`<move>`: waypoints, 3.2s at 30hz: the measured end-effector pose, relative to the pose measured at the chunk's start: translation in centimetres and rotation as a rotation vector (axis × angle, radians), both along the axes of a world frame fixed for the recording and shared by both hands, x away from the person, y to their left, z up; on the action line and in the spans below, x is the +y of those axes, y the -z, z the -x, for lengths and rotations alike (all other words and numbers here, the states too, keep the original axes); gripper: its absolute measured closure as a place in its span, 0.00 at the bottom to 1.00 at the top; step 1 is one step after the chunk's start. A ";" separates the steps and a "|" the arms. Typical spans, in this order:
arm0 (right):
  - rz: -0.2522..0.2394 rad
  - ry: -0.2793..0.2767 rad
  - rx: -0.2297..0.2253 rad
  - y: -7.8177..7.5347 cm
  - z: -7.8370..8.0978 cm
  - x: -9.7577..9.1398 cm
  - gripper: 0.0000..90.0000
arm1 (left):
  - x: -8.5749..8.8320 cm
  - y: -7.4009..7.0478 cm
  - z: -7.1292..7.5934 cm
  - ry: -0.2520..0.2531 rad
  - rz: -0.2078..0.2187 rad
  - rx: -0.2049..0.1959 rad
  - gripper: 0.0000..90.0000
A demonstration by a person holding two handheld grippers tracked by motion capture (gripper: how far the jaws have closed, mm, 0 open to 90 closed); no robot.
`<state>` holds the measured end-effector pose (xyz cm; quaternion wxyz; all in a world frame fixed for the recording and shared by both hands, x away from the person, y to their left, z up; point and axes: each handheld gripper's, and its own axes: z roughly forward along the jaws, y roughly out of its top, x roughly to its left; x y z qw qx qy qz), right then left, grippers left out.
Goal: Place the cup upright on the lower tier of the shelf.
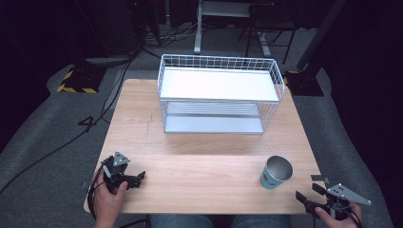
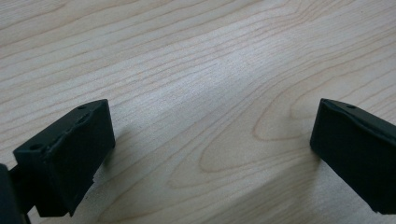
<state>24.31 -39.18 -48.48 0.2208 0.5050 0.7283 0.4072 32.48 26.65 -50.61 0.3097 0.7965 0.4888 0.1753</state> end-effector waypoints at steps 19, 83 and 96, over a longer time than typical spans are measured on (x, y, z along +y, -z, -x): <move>-0.042 -0.065 -0.088 0.2 0.8 5.9 0.18 | 0.0 0.0 0.0 0.000 0.002 0.000 0.00; -0.005 0.008 -0.113 2.8 -3.8 10.4 0.28 | 0.0 0.0 0.0 -0.001 0.001 0.000 0.00; -0.023 -0.008 -0.158 1.4 -3.6 10.9 0.28 | 0.0 0.0 0.0 0.000 0.001 0.000 0.00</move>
